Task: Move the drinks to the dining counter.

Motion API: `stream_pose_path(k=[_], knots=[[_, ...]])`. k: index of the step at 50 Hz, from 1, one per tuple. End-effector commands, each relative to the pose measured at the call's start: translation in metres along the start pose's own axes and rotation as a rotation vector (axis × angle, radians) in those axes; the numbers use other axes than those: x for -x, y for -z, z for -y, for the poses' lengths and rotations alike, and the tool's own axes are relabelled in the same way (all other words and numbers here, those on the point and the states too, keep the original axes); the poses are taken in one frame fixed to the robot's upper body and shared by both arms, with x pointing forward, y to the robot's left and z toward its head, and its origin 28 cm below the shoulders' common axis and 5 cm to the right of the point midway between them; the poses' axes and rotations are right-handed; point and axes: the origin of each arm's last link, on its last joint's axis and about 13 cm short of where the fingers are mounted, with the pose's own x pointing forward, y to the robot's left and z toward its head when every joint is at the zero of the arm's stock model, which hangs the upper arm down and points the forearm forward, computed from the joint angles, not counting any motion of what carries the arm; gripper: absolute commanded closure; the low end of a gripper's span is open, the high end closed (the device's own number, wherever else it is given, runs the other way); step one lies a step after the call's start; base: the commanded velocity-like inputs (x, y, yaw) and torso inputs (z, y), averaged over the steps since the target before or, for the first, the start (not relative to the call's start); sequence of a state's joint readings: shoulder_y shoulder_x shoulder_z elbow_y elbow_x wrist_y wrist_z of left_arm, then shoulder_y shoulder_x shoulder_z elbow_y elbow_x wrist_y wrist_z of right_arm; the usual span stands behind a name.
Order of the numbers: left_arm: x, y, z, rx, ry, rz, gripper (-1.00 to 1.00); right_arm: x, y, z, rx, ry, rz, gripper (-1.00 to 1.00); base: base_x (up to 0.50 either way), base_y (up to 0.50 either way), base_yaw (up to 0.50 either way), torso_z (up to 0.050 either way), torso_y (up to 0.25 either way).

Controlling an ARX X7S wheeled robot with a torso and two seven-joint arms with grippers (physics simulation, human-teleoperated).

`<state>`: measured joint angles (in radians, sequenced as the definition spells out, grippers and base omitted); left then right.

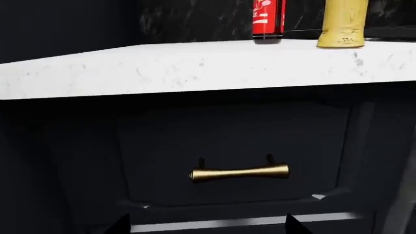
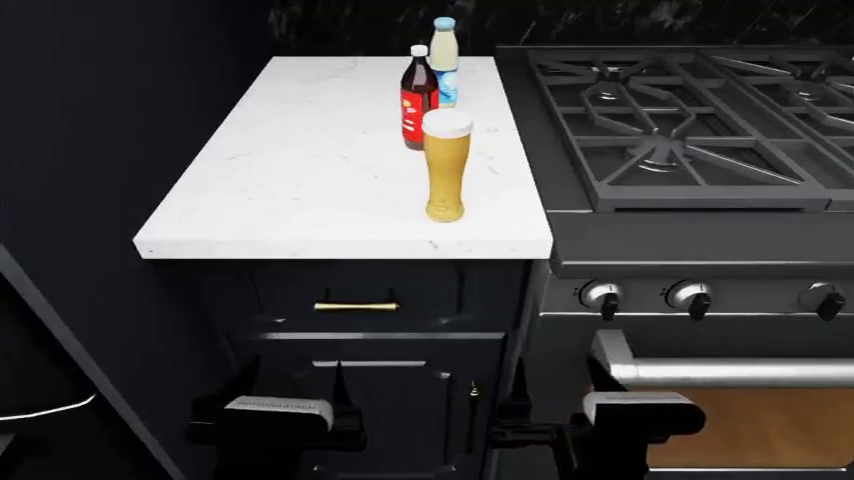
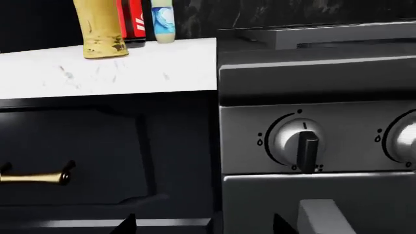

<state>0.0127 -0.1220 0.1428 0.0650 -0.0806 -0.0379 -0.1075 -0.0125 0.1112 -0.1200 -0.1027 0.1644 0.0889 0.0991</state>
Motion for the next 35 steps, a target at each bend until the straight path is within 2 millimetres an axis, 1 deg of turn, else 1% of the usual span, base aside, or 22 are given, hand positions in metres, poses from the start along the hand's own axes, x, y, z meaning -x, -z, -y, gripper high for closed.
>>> stream_pose_path(k=[1,2,3,6,7,9,11,13,15,16,17,18,22,25,31,32,34,35], knots=[[0.013,-0.044,-0.006,-0.052,0.022,0.051,-1.0,0.015,-0.053,-0.004,0.029,0.028,0.069,-1.0,0.0,0.0,0.0,0.0,0.0],[0.014,-0.048,-0.007,-0.058,0.024,0.057,-1.0,0.017,-0.058,-0.005,0.022,0.009,0.082,-1.0,0.0,0.0,0.0,0.0,0.0],[0.017,-0.062,-0.009,-0.035,0.022,0.074,-1.0,0.021,-0.067,-0.007,0.04,0.014,0.078,-1.0,0.0,0.0,0.0,0.0,0.0],[0.022,-0.088,-0.014,-0.001,0.006,0.125,-1.0,0.021,-0.087,-0.009,0.051,0.032,0.067,-1.0,0.0,0.0,0.0,0.0,0.0],[0.023,-0.091,-0.015,0.003,0.005,0.125,-1.0,0.02,-0.091,-0.01,0.052,0.028,0.062,-1.0,0.0,0.0,0.0,0.0,0.0],[0.024,-0.104,-0.019,-0.025,-0.023,0.152,-1.0,0.018,-0.11,-0.011,0.142,0.044,0.054,-1.0,0.0,0.0,0.0,0.0,0.0],[0.028,-0.112,-0.021,-0.016,-0.038,0.181,-1.0,0.016,-0.119,-0.009,0.206,0.075,0.037,-1.0,0.0,0.0,0.0,0.0,0.0],[0.03,-0.118,-0.022,0.002,-0.047,0.187,-1.0,0.014,-0.128,-0.007,0.207,0.103,0.022,-1.0,0.0,0.0,0.0,0.0,0.0],[0.031,-0.124,-0.022,0.003,-0.047,0.19,-1.0,0.013,-0.136,-0.006,0.192,0.091,-0.006,-1.0,0.0,0.0,0.0,0.0,0.0],[0.031,-0.129,-0.022,0.003,-0.052,0.203,-1.0,0.012,-0.14,-0.006,0.209,0.103,-0.033,-1.0,0.0,0.0,0.0,0.0,0.0],[0.031,-0.137,-0.023,0.002,-0.055,0.211,-1.0,0.013,-0.147,-0.007,0.183,0.08,-0.02,-1.0,0.0,0.0,0.0,0.0,0.0],[0.031,-0.14,-0.024,0.0,-0.057,0.215,-1.0,0.014,-0.15,-0.007,0.185,0.077,-0.021,-1.0,0.0,0.0,0.0,0.0,0.0],[0.028,-0.157,-0.028,-0.002,-0.054,0.213,-1.0,0.011,-0.165,-0.011,0.188,0.026,-0.015,-1.0,0.0,0.0,0.0,0.0,0.0],[0.026,-0.169,-0.03,0.004,-0.059,0.224,-1.0,0.007,-0.17,-0.014,0.168,0.005,-0.007,-1.0,0.0,0.0,0.0,0.0,0.0],[0.014,-0.194,-0.031,-0.018,-0.069,0.234,-1.0,0.002,-0.18,-0.014,0.161,-0.007,-0.02,-1.0,0.0,0.0,0.0,0.0,0.0],[0.008,-0.203,-0.032,-0.027,-0.074,0.226,-1.0,-0.005,-0.184,-0.009,0.203,0.048,-0.039,-1.0,0.0,0.0,0.0,0.0,0.0],[0.002,-0.214,-0.032,-0.035,-0.072,0.216,-1.0,-0.016,-0.199,0.002,0.254,0.166,-0.048,-1.0,0.0,0.0,0.0,0.0,0.0],[0.001,-0.219,-0.033,-0.045,-0.069,0.212,-1.0,-0.019,-0.204,0.002,0.27,0.195,-0.075,-1.0,0.0,0.0,0.0,0.0,0.0]])
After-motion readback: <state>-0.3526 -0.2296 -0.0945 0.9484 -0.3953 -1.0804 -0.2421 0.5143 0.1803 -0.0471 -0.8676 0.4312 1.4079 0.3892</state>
